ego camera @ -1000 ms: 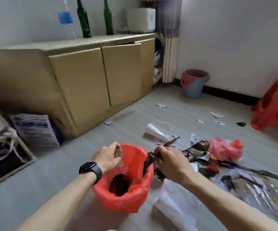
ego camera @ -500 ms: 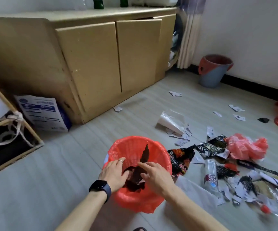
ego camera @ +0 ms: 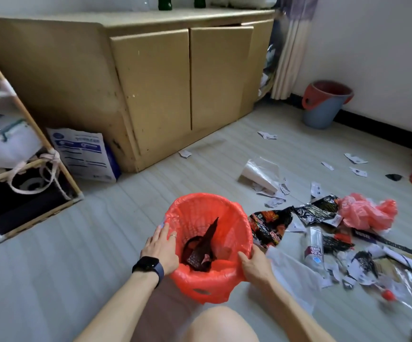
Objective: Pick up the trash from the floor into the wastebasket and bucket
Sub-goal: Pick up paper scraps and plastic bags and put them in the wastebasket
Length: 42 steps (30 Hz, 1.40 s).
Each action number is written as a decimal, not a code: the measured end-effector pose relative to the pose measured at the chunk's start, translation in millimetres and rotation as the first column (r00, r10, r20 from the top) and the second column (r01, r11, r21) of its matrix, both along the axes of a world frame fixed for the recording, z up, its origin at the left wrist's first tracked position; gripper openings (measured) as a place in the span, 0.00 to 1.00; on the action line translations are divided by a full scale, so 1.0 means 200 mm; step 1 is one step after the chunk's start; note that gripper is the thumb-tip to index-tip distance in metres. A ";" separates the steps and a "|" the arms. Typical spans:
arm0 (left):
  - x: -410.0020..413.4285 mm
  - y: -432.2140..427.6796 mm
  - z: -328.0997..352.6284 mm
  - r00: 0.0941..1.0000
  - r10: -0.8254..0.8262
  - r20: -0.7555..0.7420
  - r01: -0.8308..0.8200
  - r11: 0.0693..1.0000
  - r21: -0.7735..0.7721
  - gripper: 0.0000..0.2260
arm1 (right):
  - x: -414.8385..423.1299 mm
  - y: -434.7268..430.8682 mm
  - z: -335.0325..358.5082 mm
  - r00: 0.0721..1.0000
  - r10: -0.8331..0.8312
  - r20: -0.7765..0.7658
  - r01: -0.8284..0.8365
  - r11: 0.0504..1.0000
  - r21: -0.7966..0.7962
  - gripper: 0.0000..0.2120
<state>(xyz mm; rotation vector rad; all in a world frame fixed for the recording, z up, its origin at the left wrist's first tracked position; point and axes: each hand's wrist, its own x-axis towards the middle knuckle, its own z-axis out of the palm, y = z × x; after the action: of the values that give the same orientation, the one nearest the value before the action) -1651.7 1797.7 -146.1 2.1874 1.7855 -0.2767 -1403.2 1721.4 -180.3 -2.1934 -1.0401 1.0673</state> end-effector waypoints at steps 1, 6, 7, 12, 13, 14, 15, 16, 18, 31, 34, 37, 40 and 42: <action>-0.01 -0.01 0.00 0.999 0.029 -0.014 -0.029 0.999 -0.018 0.33 | 0.01 -0.01 -0.01 1.000 0.018 0.001 -0.018 1.000 -0.025 0.13; -0.09 -0.05 0.07 0.988 0.155 0.013 -0.153 0.983 -0.096 0.35 | 0.02 -0.06 0.07 0.993 0.093 0.076 -0.092 0.995 -0.024 0.11; -0.09 -0.05 0.07 0.983 0.177 0.039 -0.174 0.982 -0.075 0.32 | 0.01 -0.07 0.10 0.988 0.111 0.108 -0.109 0.994 -0.022 0.14; -0.05 -0.01 0.04 0.962 0.253 0.105 -0.262 0.961 0.092 0.24 | -0.02 -0.07 0.19 0.949 0.218 0.228 -0.227 0.974 0.013 0.34; -0.05 0.00 0.03 0.960 0.260 0.105 -0.272 0.956 0.112 0.24 | -0.02 -0.06 0.20 0.940 0.237 0.244 -0.249 0.968 0.017 0.35; -0.05 0.01 0.02 0.959 0.265 0.101 -0.277 0.952 0.133 0.23 | -0.02 -0.06 0.20 0.935 0.245 0.257 -0.257 0.966 0.015 0.36; -0.05 0.03 0.01 0.958 0.269 0.100 -0.282 0.947 0.151 0.23 | -0.02 -0.04 0.19 0.932 0.243 0.268 -0.255 0.967 0.010 0.36; -0.05 0.05 0.01 0.956 0.275 0.106 -0.290 0.942 0.171 0.21 | -0.01 -0.03 0.19 0.932 0.231 0.278 -0.244 0.970 0.012 0.36; -0.06 0.10 -0.02 0.948 0.283 0.146 -0.309 0.928 0.206 0.17 | 0.00 -0.01 0.18 0.930 0.212 0.299 -0.224 0.974 0.007 0.35; -0.07 0.18 -0.07 0.867 0.347 0.358 -0.445 0.862 0.242 0.08 | -0.09 0.12 0.03 0.856 0.104 0.506 -0.169 0.982 0.084 0.42; -0.06 0.18 -0.09 0.944 0.239 0.226 -0.302 0.901 0.311 0.19 | -0.10 0.15 0.00 0.854 0.082 0.513 -0.166 0.979 0.120 0.43; -0.03 0.19 -0.11 0.984 0.180 -0.009 -0.169 0.939 0.300 0.25 | -0.09 0.18 -0.01 0.829 0.062 0.556 -0.163 0.978 0.134 0.43; -0.02 0.21 -0.13 0.985 0.173 -0.011 -0.163 0.945 0.283 0.20 | -0.08 0.20 -0.03 0.815 0.076 0.575 -0.154 0.984 0.088 0.42; -0.03 0.23 -0.14 0.960 0.239 0.146 -0.269 0.929 0.253 0.15 | -0.06 0.20 -0.06 0.793 0.110 0.599 -0.177 0.983 0.054 0.43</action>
<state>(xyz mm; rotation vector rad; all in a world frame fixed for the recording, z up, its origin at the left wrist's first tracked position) -1658.2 1843.2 -174.6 2.0570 2.1178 0.1570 -1414.8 1762.1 -191.3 -2.4463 -1.5086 0.3387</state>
